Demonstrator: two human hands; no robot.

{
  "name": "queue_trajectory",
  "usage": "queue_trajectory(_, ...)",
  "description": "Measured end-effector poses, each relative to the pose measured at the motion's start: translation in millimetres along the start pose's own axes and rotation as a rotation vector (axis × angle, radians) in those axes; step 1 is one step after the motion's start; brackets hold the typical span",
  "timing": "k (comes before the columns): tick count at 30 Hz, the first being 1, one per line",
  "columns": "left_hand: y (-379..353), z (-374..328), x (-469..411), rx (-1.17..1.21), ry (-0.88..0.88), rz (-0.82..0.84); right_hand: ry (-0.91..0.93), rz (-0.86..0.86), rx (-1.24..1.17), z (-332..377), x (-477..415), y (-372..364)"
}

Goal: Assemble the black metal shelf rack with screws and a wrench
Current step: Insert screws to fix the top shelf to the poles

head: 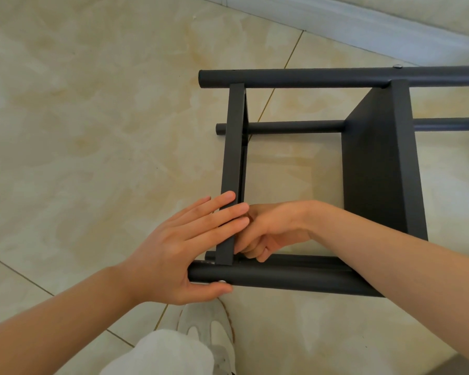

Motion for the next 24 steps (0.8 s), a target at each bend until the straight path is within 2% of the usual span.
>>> queue_trajectory(3,-0.2,0.1,-0.7,-0.002,0.006,0.001,-0.044,-0.014,0.023,-3.2,1.0,1.4)
queue_trajectory(9,-0.6,-0.1,-0.1,-0.002,-0.002,-0.003,0.008,-0.017,-0.035,-0.1,3.2,-1.9)
queue_trajectory(15,0.6,-0.1,0.4,0.005,-0.003,-0.018,-0.046,-0.069,0.053,-4.3,-0.3,0.1)
queue_trajectory(24,0.3,-0.7,-0.1,0.005,0.008,-0.005,-0.004,-0.017,-0.079,-8.1,-1.4,1.5)
Point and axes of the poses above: each hand's wrist, its own x-axis away from the middle knuckle, its own y-axis out of the back of the hand, z = x × y, the point moved 10 cm from there along -x, towards the middle knuckle, and after that the axes turned 9 degrees about z, right-handed, at the moved point
